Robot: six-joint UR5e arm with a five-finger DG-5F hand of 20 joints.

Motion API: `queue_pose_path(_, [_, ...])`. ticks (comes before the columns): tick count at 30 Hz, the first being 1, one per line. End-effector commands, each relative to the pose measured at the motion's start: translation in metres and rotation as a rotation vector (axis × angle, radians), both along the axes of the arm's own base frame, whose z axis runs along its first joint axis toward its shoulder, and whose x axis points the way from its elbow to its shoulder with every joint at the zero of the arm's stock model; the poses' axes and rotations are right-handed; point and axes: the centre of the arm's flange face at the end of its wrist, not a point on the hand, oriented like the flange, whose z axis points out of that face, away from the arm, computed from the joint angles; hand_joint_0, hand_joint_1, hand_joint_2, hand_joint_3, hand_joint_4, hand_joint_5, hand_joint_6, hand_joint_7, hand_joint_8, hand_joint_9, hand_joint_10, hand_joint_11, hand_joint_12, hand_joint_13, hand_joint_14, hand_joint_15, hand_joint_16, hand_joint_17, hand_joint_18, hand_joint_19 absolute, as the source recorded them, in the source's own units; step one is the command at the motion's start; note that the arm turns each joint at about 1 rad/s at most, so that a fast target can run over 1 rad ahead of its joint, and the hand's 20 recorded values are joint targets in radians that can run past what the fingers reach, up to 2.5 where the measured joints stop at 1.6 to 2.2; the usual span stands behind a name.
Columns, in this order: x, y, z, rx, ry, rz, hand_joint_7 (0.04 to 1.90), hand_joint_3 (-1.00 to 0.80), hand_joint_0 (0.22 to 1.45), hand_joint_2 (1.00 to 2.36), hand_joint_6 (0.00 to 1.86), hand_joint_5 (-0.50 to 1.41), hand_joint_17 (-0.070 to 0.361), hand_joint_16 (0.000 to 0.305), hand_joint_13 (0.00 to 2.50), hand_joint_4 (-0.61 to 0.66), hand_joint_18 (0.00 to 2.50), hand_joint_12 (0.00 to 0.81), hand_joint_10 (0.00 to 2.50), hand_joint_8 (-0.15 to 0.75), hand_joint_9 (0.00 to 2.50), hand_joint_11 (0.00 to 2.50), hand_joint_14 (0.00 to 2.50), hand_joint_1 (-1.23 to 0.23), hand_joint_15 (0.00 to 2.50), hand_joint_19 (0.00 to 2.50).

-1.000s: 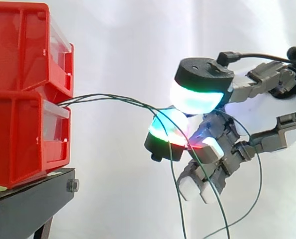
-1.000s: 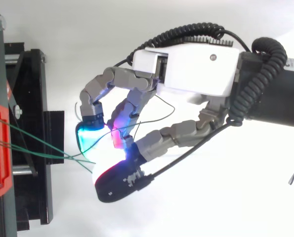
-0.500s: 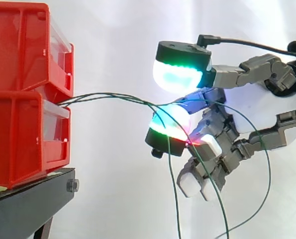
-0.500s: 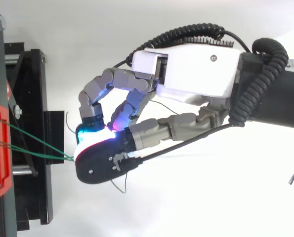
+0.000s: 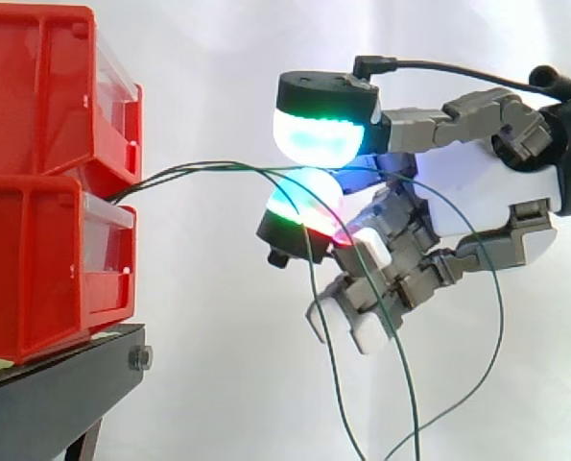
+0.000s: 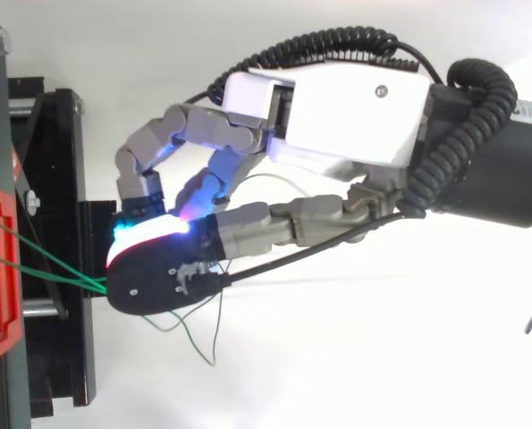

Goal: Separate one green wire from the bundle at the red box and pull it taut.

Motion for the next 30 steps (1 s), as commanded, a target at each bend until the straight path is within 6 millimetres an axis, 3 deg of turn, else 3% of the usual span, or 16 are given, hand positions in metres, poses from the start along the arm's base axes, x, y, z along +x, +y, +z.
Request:
queue_pose_path(1, [0.0037,-0.0008,0.0021,-0.021,-0.031,-0.014,1.13,-0.23,0.58,1.02,0.87,-0.16,0.111,0.049,0.92,0.11,0.81,0.374,0.02,0.300,1.13,0.82,0.02,-0.58,0.45,0.53])
queue_pose_path(10, [0.0062,-0.0022,0.0030,-0.046,-0.049,-0.030,1.05,-0.15,0.59,1.02,0.90,-0.17,0.120,0.053,0.91,0.13,0.83,0.385,0.02,0.313,1.10,0.85,0.02,-0.70,0.45,0.50])
queue_pose_path(19, [0.0055,-0.0013,0.0032,-0.044,-0.046,-0.030,1.04,-0.33,0.62,1.01,0.91,-0.18,0.106,0.047,0.86,0.13,0.76,0.354,0.02,0.282,1.06,0.86,0.02,-0.79,0.46,0.53])
queue_pose_path(30, [0.0051,-0.0012,0.0024,-0.041,-0.044,-0.029,1.03,-0.40,0.61,1.01,0.90,-0.18,0.105,0.047,0.87,0.13,0.76,0.353,0.02,0.281,1.08,0.86,0.02,-0.73,0.46,0.53])
